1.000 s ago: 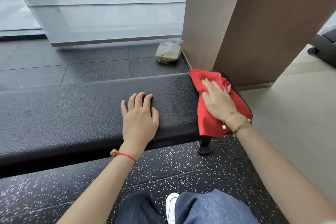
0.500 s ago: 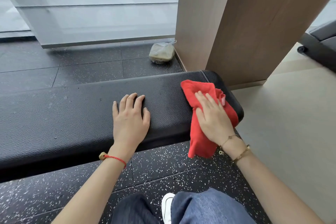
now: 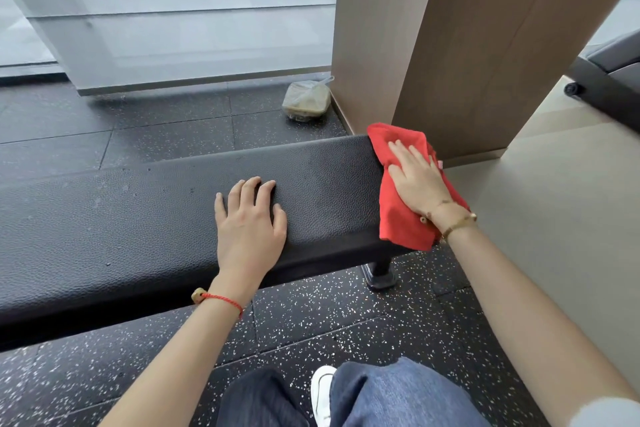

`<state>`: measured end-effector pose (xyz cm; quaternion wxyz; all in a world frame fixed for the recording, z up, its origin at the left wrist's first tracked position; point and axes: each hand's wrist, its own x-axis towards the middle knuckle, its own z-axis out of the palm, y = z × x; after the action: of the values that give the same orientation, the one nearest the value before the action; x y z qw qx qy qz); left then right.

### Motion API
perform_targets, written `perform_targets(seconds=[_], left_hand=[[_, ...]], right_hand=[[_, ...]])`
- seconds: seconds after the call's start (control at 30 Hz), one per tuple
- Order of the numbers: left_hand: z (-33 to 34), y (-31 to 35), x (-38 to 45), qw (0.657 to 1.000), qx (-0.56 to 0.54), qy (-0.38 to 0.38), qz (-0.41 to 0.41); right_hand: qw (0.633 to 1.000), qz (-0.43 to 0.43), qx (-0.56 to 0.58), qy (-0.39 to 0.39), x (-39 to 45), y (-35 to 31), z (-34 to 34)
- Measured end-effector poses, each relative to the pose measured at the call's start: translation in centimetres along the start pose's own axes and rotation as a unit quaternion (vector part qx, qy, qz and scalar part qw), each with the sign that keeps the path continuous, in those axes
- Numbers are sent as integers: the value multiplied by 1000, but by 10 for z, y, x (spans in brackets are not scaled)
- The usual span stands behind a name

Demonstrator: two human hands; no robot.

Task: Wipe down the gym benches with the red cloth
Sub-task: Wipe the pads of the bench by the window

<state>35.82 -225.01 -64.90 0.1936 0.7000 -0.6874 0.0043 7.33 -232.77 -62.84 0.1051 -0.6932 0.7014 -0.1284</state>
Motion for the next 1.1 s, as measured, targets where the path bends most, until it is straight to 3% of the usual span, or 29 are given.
perform_targets(seconds=[0.2, 0.37, 0.6, 0.77, 0.9, 1.0, 1.1], left_hand=[[2, 3, 1, 1000, 4, -6, -3], [-2, 2, 3, 1000, -25, -11, -10], [-41, -39, -9, 996, -18, 81, -35], [-70, -116, -36, 986, 26, 139, -89], [-84, -171, -51, 977, 56, 157, -136], [-87, -199, -51, 973, 63, 154, -162], [-83, -212, -50, 972, 58, 135, -183]], right_hand=[[1000, -20, -14, 19, -31, 7, 3], [997, -68, -22, -14, 13, -55, 20], [968, -243, -21, -59, 2, -181, 57], [929, -365, 4, -58, -55, -184, 65], [944, -320, 23, -72, -33, -184, 65], [962, -259, 1, -83, 3, -228, 73], [957, -274, -3, -93, 9, -278, 90]])
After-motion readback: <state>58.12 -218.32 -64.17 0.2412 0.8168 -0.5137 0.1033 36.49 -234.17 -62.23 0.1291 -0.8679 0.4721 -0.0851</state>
